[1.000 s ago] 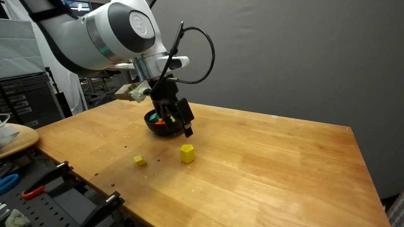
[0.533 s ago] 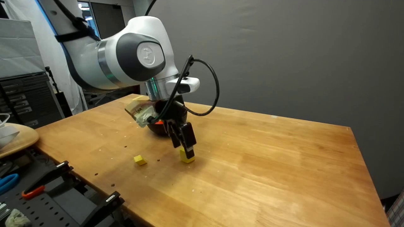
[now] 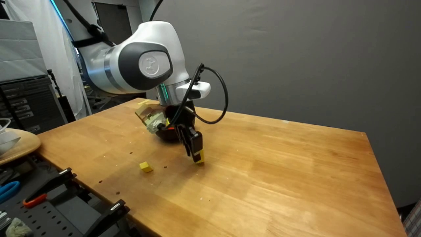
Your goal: Put all the toy blocks into the bowl.
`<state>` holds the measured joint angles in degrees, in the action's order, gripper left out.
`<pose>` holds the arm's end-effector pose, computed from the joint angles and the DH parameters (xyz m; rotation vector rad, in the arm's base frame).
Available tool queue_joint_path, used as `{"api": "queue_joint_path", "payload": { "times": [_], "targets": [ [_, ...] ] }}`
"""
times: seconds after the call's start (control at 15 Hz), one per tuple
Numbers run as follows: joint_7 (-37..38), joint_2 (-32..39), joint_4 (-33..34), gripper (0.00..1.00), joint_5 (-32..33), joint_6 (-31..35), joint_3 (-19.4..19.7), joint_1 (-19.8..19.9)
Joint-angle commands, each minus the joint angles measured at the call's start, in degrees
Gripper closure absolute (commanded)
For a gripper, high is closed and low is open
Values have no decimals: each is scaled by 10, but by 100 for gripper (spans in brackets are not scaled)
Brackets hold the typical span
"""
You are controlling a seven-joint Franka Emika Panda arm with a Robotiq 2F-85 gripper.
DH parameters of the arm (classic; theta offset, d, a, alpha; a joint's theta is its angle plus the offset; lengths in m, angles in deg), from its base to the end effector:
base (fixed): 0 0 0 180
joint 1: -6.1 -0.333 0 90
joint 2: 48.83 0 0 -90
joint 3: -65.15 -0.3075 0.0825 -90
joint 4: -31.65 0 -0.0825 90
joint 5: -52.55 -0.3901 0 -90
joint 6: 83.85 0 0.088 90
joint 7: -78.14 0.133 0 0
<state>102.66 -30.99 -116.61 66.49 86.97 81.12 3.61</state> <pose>0.4343 -0.1004 0.1203 2.9513 -0.6104 0.1453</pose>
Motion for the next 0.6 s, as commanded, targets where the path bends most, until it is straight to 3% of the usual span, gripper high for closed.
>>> {"api": "queue_joint_path", "payload": {
  "times": [0.0,0.13,0.27,0.4,0.53],
  "targets": [
    [39,-79,-26,85,57,11,98,-121],
    [103,-120,-22,85,159,14,160,-201],
    [162,-152,-2,85,249,2,182,-252],
    [173,-162,6,85,259,22,151,-263],
    [122,-144,3,85,184,74,117,-271]
  ]
}}
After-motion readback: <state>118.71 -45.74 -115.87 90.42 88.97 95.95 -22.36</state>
